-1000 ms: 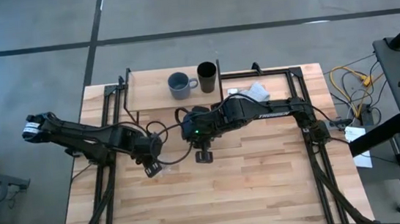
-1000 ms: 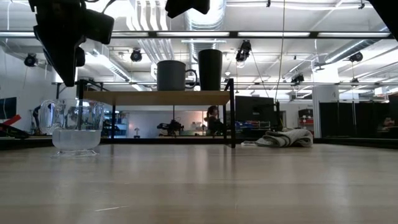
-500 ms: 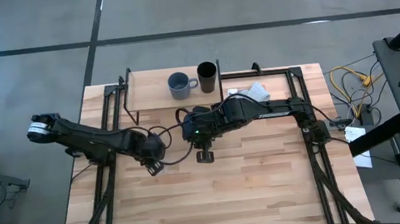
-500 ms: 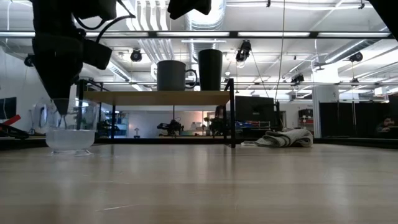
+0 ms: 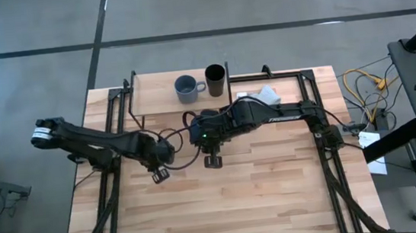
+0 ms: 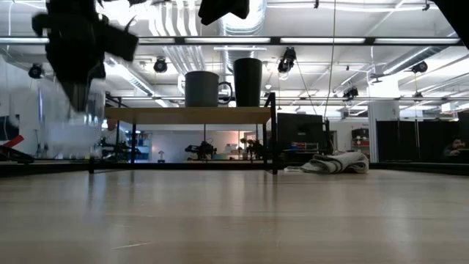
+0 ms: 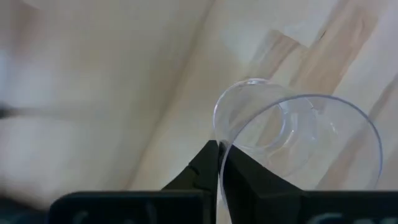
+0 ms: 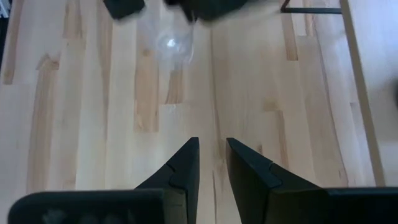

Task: Stack small to large cups/mugs on shelf
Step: Put the transparent mug on the shelf

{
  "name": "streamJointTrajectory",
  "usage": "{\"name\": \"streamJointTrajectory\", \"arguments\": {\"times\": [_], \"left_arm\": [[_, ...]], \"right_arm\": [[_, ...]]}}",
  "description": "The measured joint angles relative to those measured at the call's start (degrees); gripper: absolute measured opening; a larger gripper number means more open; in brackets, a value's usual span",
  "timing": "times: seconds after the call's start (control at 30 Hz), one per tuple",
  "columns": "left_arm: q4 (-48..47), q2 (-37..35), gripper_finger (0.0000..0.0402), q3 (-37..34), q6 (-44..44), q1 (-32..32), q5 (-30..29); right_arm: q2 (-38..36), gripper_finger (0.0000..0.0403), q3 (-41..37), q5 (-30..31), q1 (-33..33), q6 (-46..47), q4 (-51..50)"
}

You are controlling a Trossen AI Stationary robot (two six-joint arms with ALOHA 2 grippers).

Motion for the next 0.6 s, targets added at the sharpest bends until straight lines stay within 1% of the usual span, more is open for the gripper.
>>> {"name": "streamJointTrajectory", "arguments": {"times": [0.07, 0.17, 0.27, 0.33, 0.5, 0.57, 0.6], "left_arm": [[-6.5, -1.0, 0.0001, 4.3, 2.6, 0.7, -2.7], [-15.9, -1.8, 0.0001, 12.0, 7.3, 3.1, -9.3], [-21.7, -2.2, 0.0000, 19.5, 11.3, 7.9, -16.9], [-22.5, -2.2, 0.0000, 23.4, 14.3, 12.8, -20.4], [-21.2, -1.4, 0.0000, 30.5, 23.2, 29.2, -19.2], [-19.3, -0.8, 0.0000, 32.5, 26.0, 36.0, -16.3], [-18.2, -0.5, 0.0000, 33.3, 27.9, 39.1, -13.2]], "right_arm": [[0.0, 0.0072, 0.0, 0.0, -0.3, 0.0, 0.0], [0.0, 0.0072, 0.0, 0.0, -0.7, -0.2, 0.0], [0.0, 0.0072, 0.0, 0.0, -1.1, -0.3, 0.0], [0.0, 0.0072, 0.0, 0.0, -1.3, -0.4, 0.0], [0.0, 0.0072, 0.0, 0.0, -1.6, -0.4, 0.1], [0.0, 0.0072, 0.0, 0.0, -1.6, -0.4, 0.0], [0.0, 0.0072, 0.0, 0.0, -1.6, -0.4, -0.1]]}}
